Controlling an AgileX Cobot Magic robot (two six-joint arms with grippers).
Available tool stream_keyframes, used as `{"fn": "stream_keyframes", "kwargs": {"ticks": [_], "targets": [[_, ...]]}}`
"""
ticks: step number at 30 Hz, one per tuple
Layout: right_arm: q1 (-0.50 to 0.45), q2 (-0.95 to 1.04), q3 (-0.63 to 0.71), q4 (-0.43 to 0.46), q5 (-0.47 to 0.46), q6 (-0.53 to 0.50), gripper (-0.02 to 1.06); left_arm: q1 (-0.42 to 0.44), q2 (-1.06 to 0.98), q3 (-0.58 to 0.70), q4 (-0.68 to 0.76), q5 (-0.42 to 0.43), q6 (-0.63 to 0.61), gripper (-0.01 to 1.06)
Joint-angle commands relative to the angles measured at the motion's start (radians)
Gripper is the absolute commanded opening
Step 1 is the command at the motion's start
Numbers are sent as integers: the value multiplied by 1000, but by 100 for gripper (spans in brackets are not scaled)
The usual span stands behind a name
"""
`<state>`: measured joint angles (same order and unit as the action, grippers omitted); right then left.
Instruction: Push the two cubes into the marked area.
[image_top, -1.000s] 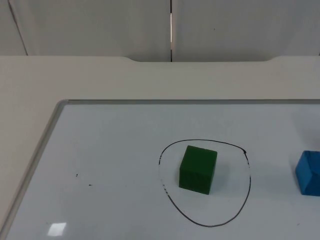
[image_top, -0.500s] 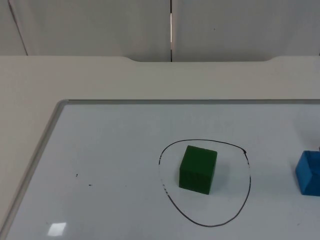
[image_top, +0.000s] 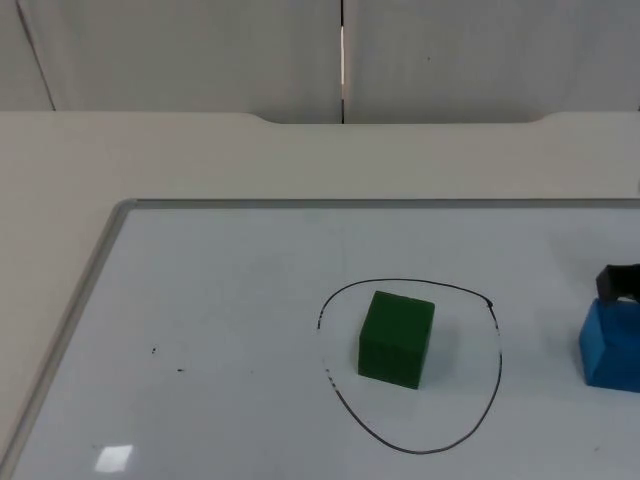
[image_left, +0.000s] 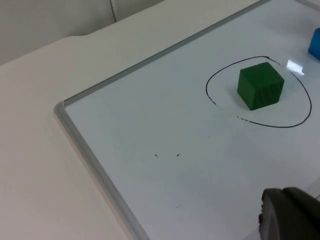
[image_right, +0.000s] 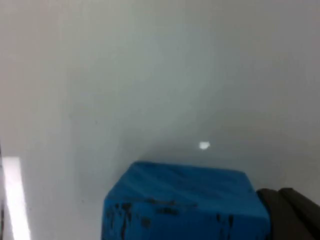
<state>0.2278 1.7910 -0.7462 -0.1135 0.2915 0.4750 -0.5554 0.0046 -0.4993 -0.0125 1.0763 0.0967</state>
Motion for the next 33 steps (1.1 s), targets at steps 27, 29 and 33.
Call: {"fn": "stream_keyframes", "kwargs": {"ticks": [27, 29, 33], "targets": [[76, 42, -27, 41, -67, 11, 0, -4, -5, 5, 1, 0, 0, 0], [83, 42, -37, 46, -48, 11, 0, -4, -5, 5, 1, 0, 0, 0], [85, 42, -37, 48, -54, 19, 0, -4, -5, 5, 1, 0, 0, 0]]}}
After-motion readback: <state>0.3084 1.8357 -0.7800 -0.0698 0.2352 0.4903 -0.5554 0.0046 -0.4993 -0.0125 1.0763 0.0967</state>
